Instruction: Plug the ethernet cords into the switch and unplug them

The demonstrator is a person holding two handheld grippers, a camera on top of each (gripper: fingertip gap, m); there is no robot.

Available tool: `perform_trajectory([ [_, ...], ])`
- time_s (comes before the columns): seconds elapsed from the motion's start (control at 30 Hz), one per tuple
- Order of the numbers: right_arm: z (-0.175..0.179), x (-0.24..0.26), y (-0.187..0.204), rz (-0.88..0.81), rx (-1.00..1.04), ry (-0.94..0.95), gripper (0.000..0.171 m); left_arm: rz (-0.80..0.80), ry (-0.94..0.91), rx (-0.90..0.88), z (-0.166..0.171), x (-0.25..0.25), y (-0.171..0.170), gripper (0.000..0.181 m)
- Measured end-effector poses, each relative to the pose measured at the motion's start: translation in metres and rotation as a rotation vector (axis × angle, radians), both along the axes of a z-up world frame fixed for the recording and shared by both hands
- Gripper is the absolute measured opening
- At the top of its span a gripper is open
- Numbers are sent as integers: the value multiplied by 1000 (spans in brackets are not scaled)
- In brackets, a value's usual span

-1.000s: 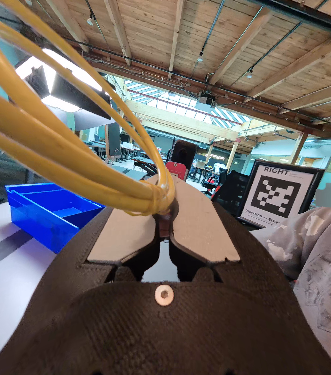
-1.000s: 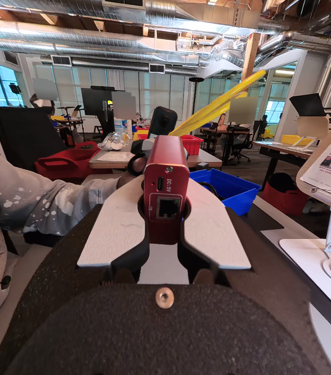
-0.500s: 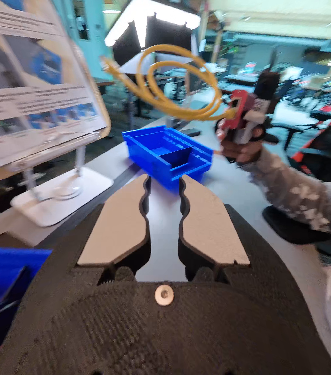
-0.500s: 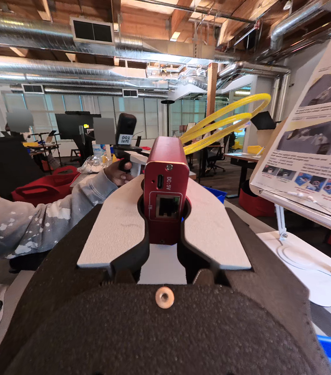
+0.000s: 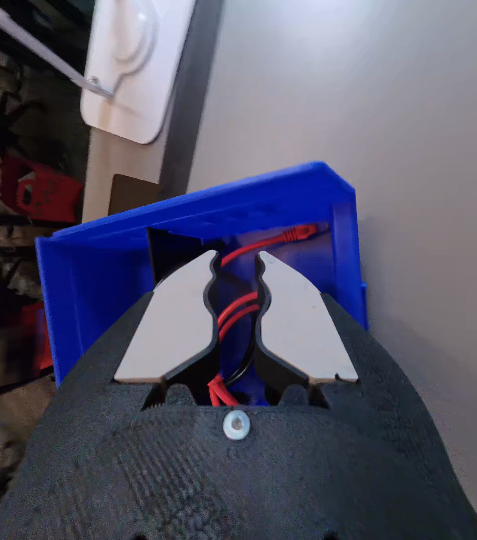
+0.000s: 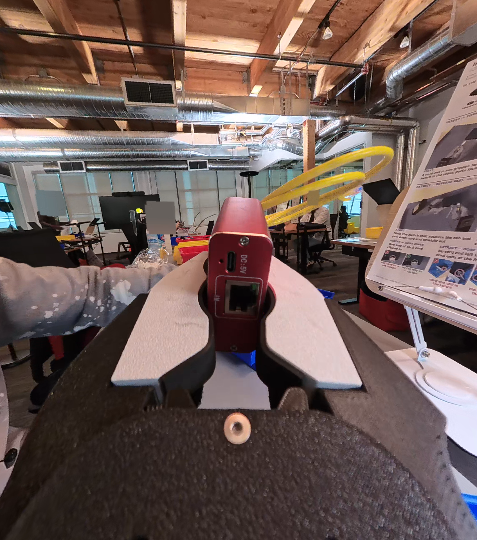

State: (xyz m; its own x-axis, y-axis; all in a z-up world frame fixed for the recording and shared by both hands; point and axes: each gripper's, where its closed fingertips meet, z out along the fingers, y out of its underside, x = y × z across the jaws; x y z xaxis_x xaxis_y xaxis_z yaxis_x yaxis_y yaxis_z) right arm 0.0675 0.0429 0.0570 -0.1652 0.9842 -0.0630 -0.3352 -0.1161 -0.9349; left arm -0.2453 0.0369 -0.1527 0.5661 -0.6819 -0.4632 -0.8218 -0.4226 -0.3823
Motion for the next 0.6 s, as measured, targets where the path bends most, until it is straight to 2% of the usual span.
perform_trajectory([
  [0.03,0,1,0,3,2,3,28,-40,59,-26,-11,0,1,23],
  [0.27,-6,1,5,28,-23,21,28,-272,300,-142,-56,5,12,30],
  [0.4,-12,2,12,15,-36,10,28,-335,379,-213,-76,0,10,24],
  [0.6,-17,5,22,6,-62,13,28,-287,341,-96,-40,-17,17,13],
])
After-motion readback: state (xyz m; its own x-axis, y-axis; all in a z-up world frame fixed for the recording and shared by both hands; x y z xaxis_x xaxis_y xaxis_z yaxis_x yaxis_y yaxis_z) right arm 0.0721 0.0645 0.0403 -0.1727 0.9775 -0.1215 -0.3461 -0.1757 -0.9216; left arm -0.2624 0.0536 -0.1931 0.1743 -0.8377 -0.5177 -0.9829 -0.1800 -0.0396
